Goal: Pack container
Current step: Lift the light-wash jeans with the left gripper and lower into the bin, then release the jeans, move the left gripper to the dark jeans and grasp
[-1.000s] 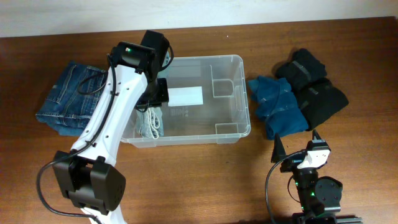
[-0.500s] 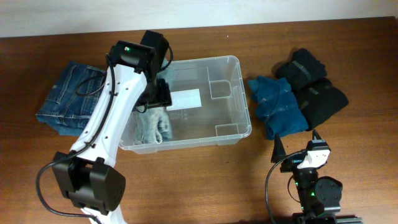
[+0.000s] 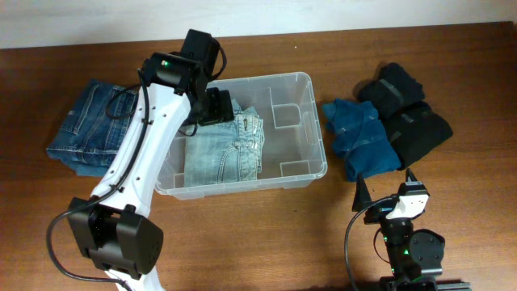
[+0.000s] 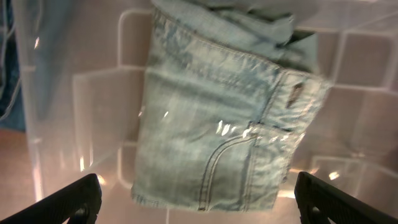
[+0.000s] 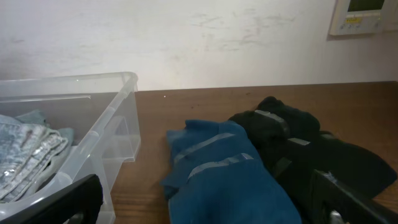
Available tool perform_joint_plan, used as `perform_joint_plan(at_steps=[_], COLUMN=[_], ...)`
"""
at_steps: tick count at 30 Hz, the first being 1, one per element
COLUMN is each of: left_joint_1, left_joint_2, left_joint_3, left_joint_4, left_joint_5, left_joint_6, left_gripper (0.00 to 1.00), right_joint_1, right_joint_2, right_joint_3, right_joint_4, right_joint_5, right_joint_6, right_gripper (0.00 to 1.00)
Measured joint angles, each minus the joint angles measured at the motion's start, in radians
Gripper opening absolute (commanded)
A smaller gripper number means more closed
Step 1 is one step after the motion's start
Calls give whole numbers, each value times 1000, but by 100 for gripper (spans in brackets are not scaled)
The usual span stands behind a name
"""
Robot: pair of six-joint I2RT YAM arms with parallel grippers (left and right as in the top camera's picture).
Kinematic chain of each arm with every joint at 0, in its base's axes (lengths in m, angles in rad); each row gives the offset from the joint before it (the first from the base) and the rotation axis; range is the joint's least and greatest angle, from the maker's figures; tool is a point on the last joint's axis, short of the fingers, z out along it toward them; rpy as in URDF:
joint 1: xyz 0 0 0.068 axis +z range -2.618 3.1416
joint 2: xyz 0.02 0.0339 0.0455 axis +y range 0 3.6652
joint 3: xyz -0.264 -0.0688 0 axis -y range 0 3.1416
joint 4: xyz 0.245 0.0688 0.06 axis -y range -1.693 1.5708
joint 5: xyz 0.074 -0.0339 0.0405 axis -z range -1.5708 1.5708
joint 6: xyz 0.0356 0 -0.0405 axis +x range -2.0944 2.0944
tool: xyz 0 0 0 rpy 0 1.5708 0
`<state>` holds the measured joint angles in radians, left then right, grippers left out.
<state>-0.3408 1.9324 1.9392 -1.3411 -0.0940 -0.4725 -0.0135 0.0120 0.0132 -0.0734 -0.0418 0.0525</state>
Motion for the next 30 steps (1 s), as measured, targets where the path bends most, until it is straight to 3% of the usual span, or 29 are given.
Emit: perform_joint_plan(at_steps=[9, 20, 30], left_joint_1=[50, 369, 594], left_joint_2=[0, 0, 0], left_joint_3=[0, 0, 1], left_joint_4=[5, -12, 159], left_joint_5=[3, -38, -52], left_joint_6=[75, 233, 350], left_gripper=[99, 99, 99], right_joint_1=[0, 0, 0], right_joint_2=[0, 0, 0], right_joint_3=[0, 0, 0], right_joint_4=[0, 0, 0], right_joint_5=[0, 0, 0], right_joint_6=[0, 1, 0], right_gripper=[98, 98, 98])
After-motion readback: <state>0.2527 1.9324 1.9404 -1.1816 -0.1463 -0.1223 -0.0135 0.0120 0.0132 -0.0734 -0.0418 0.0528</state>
